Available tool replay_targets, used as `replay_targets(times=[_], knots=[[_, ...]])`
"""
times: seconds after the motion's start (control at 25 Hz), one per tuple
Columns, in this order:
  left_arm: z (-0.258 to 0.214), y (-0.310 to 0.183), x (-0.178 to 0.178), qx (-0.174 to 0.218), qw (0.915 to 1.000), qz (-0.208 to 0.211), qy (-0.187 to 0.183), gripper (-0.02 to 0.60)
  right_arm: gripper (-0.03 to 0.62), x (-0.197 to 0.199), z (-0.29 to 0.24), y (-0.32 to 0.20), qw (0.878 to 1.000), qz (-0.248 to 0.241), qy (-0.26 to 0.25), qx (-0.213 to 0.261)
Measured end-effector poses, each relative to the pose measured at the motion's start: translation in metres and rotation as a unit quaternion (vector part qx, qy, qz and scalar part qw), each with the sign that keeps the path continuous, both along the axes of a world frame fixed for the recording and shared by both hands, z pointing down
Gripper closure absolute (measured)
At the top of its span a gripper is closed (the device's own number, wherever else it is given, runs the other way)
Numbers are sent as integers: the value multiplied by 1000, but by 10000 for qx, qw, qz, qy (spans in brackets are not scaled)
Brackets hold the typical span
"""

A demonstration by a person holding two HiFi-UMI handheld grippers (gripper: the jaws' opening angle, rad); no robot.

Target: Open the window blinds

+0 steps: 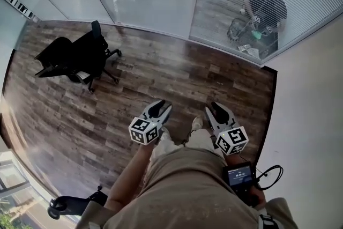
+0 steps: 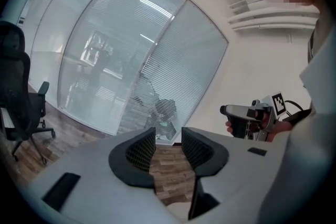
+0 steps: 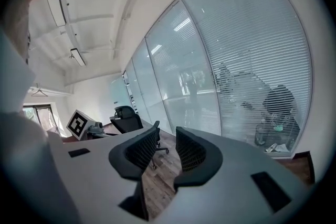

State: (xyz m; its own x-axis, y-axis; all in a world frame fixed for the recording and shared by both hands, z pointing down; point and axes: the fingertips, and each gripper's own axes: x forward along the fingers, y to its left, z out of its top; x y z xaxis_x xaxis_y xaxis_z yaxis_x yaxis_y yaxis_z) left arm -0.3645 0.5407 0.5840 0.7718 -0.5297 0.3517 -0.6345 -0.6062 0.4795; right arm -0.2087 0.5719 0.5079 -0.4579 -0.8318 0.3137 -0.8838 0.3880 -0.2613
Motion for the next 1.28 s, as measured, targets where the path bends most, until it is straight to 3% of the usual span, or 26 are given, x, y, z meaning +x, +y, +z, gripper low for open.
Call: replay_targets(times=[0.28, 0.48, 0.64, 0.92, 1.28], knots=[[16, 16, -10, -47, 9992, 392, -112, 419, 476, -3, 10, 23, 9994, 293, 66, -157], [1, 16, -7, 32, 9998, 131, -147, 419, 476, 11, -11, 17, 9996, 246, -47, 135], [-11, 15, 19, 52, 10000, -9, -83, 419, 476, 40, -25, 16, 9987, 332, -138, 358], [-22, 20, 77, 118, 9994, 288, -181, 419, 476, 89, -17, 35, 9973, 569, -376, 268], [-19, 36, 106, -7, 9988, 402, -269, 419, 476, 113, -15, 54, 9963, 610, -526, 298]])
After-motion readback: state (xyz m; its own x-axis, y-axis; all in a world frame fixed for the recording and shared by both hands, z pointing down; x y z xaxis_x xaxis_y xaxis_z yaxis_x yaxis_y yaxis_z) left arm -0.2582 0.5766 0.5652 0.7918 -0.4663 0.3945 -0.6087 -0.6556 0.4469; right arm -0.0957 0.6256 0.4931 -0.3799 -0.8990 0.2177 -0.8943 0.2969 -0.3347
